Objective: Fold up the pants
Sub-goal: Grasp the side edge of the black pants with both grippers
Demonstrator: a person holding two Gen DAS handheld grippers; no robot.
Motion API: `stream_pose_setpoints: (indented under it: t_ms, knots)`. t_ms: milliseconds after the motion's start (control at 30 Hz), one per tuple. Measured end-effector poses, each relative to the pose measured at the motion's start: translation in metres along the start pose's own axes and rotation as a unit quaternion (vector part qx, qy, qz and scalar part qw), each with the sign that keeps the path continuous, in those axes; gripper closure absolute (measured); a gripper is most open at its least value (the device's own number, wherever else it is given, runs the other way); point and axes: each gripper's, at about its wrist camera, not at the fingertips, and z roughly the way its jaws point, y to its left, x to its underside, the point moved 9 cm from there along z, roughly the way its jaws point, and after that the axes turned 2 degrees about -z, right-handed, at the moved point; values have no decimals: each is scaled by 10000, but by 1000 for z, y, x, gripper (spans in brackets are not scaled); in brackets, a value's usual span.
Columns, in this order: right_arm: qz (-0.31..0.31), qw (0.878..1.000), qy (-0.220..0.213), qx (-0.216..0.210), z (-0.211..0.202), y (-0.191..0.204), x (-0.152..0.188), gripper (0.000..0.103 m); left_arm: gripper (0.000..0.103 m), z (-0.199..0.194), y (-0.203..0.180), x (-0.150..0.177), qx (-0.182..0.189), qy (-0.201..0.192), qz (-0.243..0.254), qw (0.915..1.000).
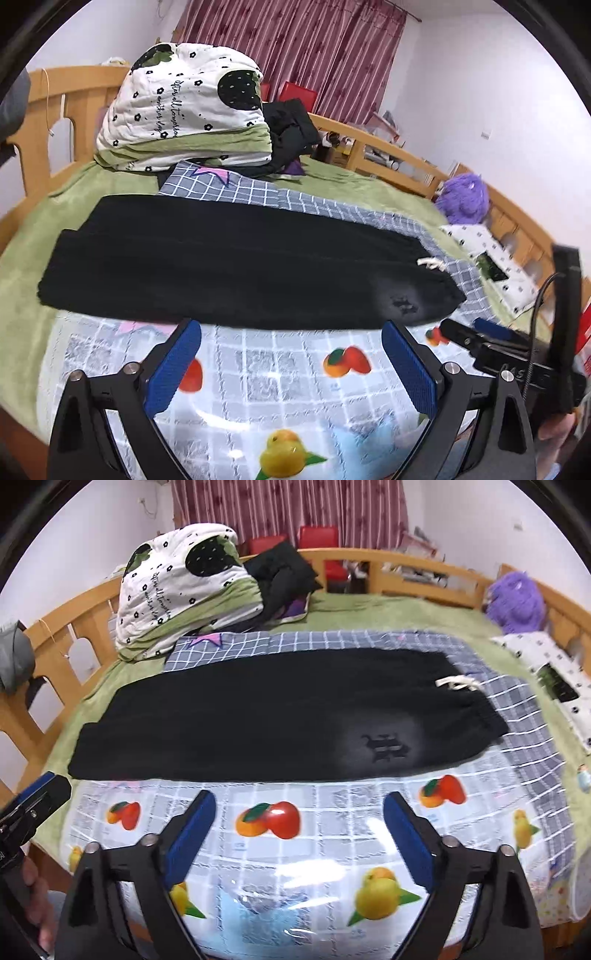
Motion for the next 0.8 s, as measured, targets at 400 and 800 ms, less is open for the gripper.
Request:
stream_pose_setpoints:
  t_ms: [400,800]
  knots:
    - [125,9994,-108,298,35,-81,-52,19,6,35,102,-46,-762,130,-232,9967]
    - [1753,9834,396,267,130,-216,22,48,27,96,207,40,-742,599,-1700,9808]
